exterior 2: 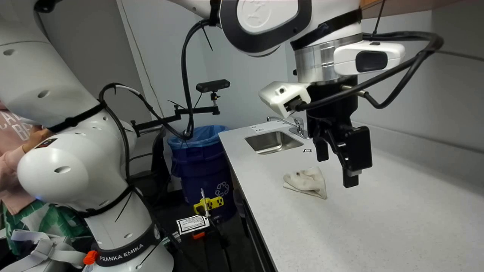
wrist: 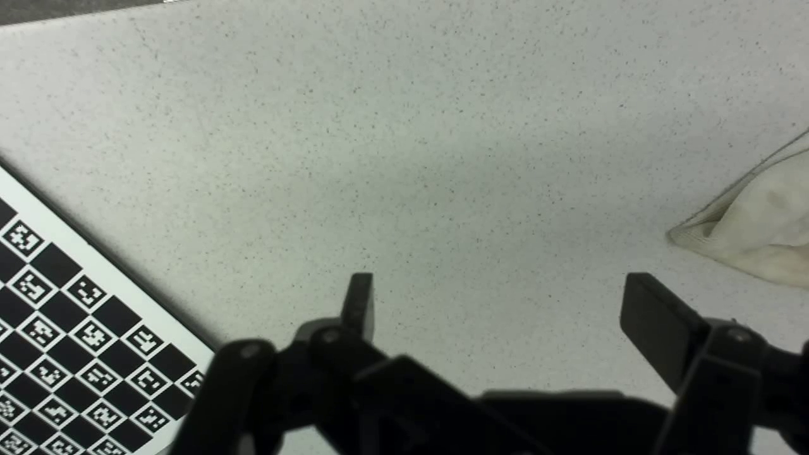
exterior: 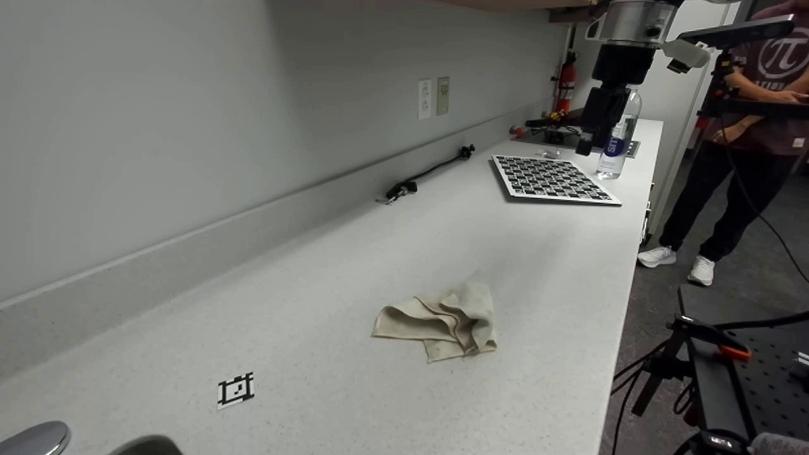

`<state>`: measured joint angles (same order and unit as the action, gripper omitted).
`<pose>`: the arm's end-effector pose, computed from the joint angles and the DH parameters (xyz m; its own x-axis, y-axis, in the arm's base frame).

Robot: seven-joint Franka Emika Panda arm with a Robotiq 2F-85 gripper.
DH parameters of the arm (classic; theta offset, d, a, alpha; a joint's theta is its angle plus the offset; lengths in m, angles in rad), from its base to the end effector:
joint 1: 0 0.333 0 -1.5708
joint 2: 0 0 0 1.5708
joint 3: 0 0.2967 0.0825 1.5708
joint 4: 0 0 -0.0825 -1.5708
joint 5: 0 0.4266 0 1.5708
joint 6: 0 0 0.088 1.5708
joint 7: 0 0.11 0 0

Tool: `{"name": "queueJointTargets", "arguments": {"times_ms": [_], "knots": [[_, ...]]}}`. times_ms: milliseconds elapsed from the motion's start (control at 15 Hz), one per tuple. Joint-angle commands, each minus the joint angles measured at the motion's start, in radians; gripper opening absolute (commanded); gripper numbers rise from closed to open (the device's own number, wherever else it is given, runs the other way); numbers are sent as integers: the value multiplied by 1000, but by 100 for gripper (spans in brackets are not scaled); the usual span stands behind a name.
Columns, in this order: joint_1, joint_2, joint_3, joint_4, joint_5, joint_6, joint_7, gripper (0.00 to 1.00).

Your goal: Use the towel to wipe the countertop

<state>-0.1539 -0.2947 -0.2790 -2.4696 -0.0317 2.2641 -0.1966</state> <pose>0.4445 -0.2026 0.3593 0.9741 -0.2080 0.0885 -0.2054 -0.9780 -0.0376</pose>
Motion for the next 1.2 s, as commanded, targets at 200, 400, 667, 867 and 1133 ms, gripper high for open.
{"name": "queueJointTargets", "arguments": {"times_ms": [200, 400, 667, 867, 1133], "knots": [[-15, 1, 15, 1, 6, -2, -4, 100], [-15, 1, 15, 1, 6, -2, -4, 100], [-15, 1, 15, 1, 6, -2, -4, 100], [-11, 0, 16, -1, 13, -10, -13, 100], [-3, -9, 34, -23, 9, -20, -14, 100]]}}
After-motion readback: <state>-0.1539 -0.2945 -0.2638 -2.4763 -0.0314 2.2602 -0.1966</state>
